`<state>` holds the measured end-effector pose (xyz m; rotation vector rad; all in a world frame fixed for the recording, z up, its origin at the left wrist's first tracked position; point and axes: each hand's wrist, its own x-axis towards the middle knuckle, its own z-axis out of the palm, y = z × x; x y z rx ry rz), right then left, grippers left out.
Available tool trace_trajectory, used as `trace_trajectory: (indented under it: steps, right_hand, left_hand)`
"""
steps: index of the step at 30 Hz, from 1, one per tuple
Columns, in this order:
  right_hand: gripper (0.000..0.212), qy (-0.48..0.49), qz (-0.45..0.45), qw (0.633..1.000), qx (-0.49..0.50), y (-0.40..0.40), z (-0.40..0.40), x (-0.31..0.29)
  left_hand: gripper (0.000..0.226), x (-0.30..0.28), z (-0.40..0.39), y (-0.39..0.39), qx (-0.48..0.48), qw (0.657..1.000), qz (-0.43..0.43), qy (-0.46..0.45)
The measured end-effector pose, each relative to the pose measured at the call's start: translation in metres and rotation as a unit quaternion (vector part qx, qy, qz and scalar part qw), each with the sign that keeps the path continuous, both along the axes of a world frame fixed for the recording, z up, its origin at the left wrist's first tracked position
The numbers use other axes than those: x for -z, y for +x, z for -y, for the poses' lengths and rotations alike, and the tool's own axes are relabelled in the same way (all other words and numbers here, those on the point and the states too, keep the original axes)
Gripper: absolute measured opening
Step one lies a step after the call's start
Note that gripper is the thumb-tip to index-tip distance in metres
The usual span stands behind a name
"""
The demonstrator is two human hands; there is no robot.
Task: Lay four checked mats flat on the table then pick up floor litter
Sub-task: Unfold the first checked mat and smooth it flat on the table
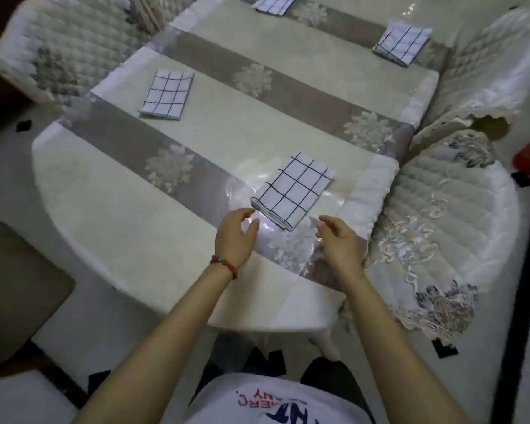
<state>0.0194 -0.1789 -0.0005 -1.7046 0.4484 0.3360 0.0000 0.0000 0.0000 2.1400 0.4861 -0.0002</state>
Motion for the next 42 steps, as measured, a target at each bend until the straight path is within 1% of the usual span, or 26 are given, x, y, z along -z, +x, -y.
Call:
trace_trajectory:
  steps: [1,3,6,8,10,11,12,14,15,16,21,22,23,24,25,27,29,30,32,33,35,37,38,40,41,42]
  right_hand:
    - [0.028,-0.035,0.002,0.999,0.006,0.01,-0.004,0.002]
    - [0.033,-0.083,-0.009,0.996,0.013,0.025,-0.008,0.008]
    - [0.035,-0.107,-0.026,0.994,0.014,0.035,-0.015,0.017]
    - [0.036,-0.118,-0.027,0.992,0.021,0.037,-0.017,0.021]
    - [0.036,-0.121,-0.025,0.992,0.036,0.038,-0.017,0.027]
    - [0.036,-0.122,-0.025,0.991,0.041,0.039,-0.016,0.029]
    - [0.036,-0.129,-0.024,0.99,0.043,0.04,-0.016,0.031]
    - [0.037,-0.124,-0.027,0.991,0.042,0.042,-0.014,0.032]
    - [0.038,-0.108,-0.031,0.993,0.045,0.043,-0.013,0.031]
    - [0.04,-0.09,-0.036,0.994,0.051,0.043,-0.011,0.03]
    - [0.056,0.002,-0.067,0.994,0.082,0.047,-0.005,0.021]
    - [0.053,0.025,-0.07,0.994,0.08,0.048,-0.004,0.018]
    - [0.042,0.045,-0.063,0.995,0.069,0.048,-0.003,0.015]
    - [0.027,0.055,-0.052,0.995,0.057,0.047,-0.003,0.012]
    - [0.018,0.061,-0.045,0.996,0.051,0.046,-0.003,0.009]
    - [0.025,0.069,-0.029,0.996,0.042,0.043,-0.006,0.005]
    - [0.029,0.066,0.002,0.997,0.027,0.039,-0.01,-0.001]
    - [0.03,0.051,0.023,0.998,0.014,0.036,-0.012,-0.005]
    - [0.032,0.024,0.059,0.998,-0.009,0.03,-0.014,-0.013]
    - [0.034,0.028,0.072,0.997,-0.013,0.028,-0.015,-0.016]
    - [0.041,0.035,0.093,0.995,-0.023,0.023,-0.017,-0.021]
    - [0.044,0.021,0.11,0.992,-0.05,0.019,-0.02,-0.026]
    - [0.046,0.019,0.118,0.991,-0.065,0.017,-0.022,-0.028]
    - [0.047,0.028,0.132,0.986,-0.101,0.011,-0.024,-0.031]
    - [0.043,0.038,0.13,0.983,-0.123,0.008,-0.025,-0.031]
    - [0.038,0.05,0.123,0.981,-0.144,0.004,-0.025,-0.031]
  left_hand:
    - [0.027,0.004,-0.004,0.017,0.006,1.0,0.002,0.014]
    - [0.036,0.012,-0.008,0.049,0.031,0.999,-0.025,0.035]
    - [0.047,0.024,-0.008,0.083,0.074,0.991,-0.097,0.049]
    - [0.048,0.033,-0.005,0.095,0.094,0.987,-0.115,0.056]
    - [0.041,0.037,-0.001,0.105,0.089,0.986,-0.137,0.03]
    - [0.03,0.038,0.001,0.108,0.091,0.985,-0.144,0.021]
    - [0.011,0.038,0.002,0.11,0.096,0.984,-0.147,0.019]
    - [0.039,0.037,0.005,0.109,0.097,0.988,-0.122,0.017]
    - [0.047,0.036,0.006,0.105,0.098,0.989,-0.109,0.006]
    - [0.049,0.033,0.006,0.1,0.095,0.991,-0.091,0.001]
    - [0.037,0.024,-0.004,0.06,0.055,0.988,-0.068,-0.126]
    - [0.035,0.02,-0.006,0.051,0.048,0.986,-0.062,-0.148]
    - [0.034,0.017,-0.009,0.042,0.044,0.984,-0.056,-0.164]
    - [0.031,0.014,-0.012,0.033,0.04,0.982,-0.053,-0.176]
    - [0.027,0.012,-0.014,0.025,0.035,0.98,-0.055,-0.186]
    - [0.019,0.009,-0.015,0.011,0.018,0.979,-0.061,-0.192]
    - [0.01,0.007,-0.013,0.0,-0.036,0.981,-0.064,-0.177]
    - [0.014,0.005,-0.01,-0.004,-0.071,0.98,-0.069,-0.172]
    - [0.032,-0.001,-0.003,-0.01,-0.114,0.978,-0.058,-0.163]
    - [0.032,-0.005,0.002,-0.011,-0.115,0.979,-0.043,-0.16]
    - [0.019,-0.017,0.012,-0.012,-0.086,0.98,-0.021,-0.18]
    - [0.01,-0.03,0.023,-0.013,-0.053,0.967,-0.023,-0.25]
    - [0.012,-0.035,0.028,-0.013,-0.047,0.955,-0.031,-0.292]
    - [0.027,-0.043,0.035,-0.012,-0.053,0.934,-0.045,-0.35]
    - [0.029,-0.046,0.037,-0.012,-0.056,0.927,-0.046,-0.369]
    - [0.025,-0.048,0.037,-0.013,-0.058,0.92,-0.043,-0.386]
